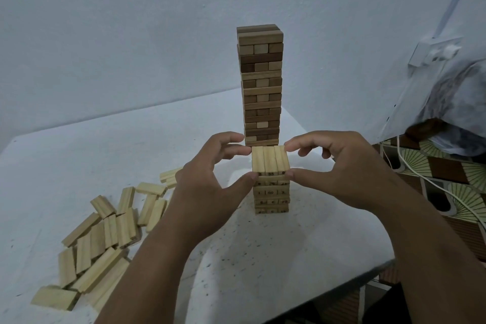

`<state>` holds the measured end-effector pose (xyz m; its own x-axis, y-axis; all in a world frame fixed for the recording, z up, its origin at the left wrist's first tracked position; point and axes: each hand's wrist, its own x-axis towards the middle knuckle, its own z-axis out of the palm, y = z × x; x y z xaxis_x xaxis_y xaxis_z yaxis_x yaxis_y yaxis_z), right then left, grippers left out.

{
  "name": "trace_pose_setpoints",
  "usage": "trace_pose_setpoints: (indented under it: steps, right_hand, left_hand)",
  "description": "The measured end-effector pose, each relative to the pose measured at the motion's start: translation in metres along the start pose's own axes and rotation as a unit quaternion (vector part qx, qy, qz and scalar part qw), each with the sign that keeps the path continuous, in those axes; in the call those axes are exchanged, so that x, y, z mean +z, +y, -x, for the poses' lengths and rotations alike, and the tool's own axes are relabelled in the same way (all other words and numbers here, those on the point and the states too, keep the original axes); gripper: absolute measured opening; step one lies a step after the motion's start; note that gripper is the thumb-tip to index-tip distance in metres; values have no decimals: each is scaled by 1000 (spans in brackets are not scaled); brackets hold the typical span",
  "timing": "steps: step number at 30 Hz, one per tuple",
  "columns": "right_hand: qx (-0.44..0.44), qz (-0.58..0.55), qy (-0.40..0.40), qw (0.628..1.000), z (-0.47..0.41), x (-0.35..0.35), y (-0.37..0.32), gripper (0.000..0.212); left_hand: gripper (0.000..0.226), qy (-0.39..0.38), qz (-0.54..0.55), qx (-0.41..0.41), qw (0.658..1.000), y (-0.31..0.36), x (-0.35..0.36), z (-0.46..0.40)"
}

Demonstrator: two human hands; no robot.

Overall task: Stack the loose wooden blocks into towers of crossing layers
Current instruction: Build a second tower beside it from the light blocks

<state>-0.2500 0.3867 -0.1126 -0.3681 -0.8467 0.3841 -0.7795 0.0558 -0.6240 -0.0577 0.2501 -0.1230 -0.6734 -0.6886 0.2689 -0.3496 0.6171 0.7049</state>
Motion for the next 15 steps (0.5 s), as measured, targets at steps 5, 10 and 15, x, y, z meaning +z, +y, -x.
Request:
trace_pose_setpoints:
  steps: [5,10,15]
  right_hand:
    - [-8,2,7,1000,0,-1,-1,37]
    - [-15,1,10,1000,0,0,0,41]
    - [-18,3,10,1000,-1,1,0,39]
  left_hand:
    - [52,4,4,3,1000,0,1,0]
    - [51,6,16,0,1000,-2,1,0]
    - [51,6,20,-5,1000,0,1,1]
